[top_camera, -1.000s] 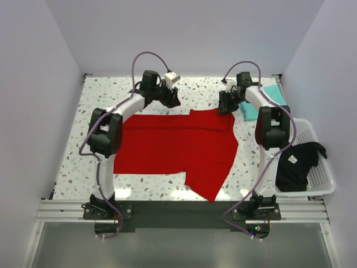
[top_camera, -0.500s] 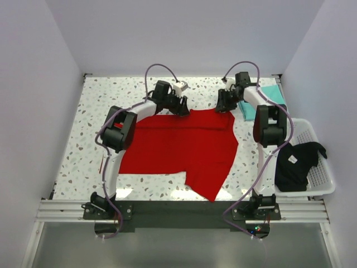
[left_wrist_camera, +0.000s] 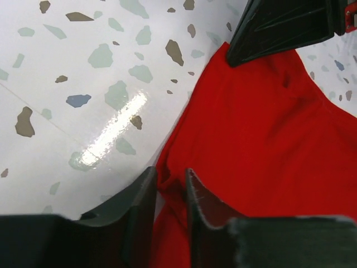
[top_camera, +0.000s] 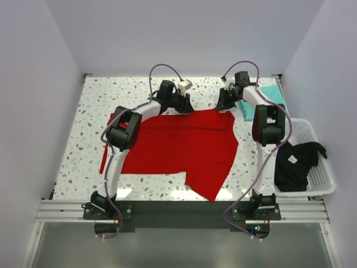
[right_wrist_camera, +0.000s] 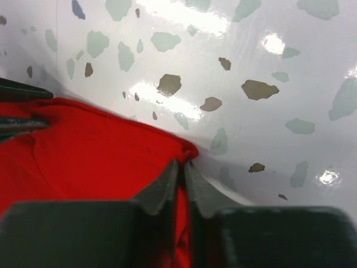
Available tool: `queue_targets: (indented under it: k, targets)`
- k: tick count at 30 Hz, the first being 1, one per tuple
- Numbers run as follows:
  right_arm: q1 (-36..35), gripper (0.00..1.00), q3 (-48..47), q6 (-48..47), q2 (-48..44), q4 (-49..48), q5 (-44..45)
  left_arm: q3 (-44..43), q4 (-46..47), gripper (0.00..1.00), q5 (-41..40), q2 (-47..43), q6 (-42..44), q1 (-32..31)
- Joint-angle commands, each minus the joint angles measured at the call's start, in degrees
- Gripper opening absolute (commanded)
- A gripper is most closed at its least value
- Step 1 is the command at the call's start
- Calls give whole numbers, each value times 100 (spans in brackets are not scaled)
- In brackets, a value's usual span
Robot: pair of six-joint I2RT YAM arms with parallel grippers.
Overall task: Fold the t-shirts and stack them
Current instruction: Fold the tshirt
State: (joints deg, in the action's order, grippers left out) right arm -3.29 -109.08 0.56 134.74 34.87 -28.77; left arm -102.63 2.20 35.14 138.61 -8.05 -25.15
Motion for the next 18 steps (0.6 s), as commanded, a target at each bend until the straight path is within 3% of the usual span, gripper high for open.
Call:
queue_targets:
  k: [1,2,8,18]
  targets:
    - [30,4,-237,59,-61,19,-435,-240,334,28,397,-26,-144,-8]
    - [21,0,-211,15,-105,63,-497,-214,351,20,415,-70,-135,-8]
    - [30,0,316,-319,-808,90,-647,471,694,2,573,-773,41,-8]
    - [30,0,1580,-855,-1985,406,-867,1860,809,0,899,-1916,558,-34]
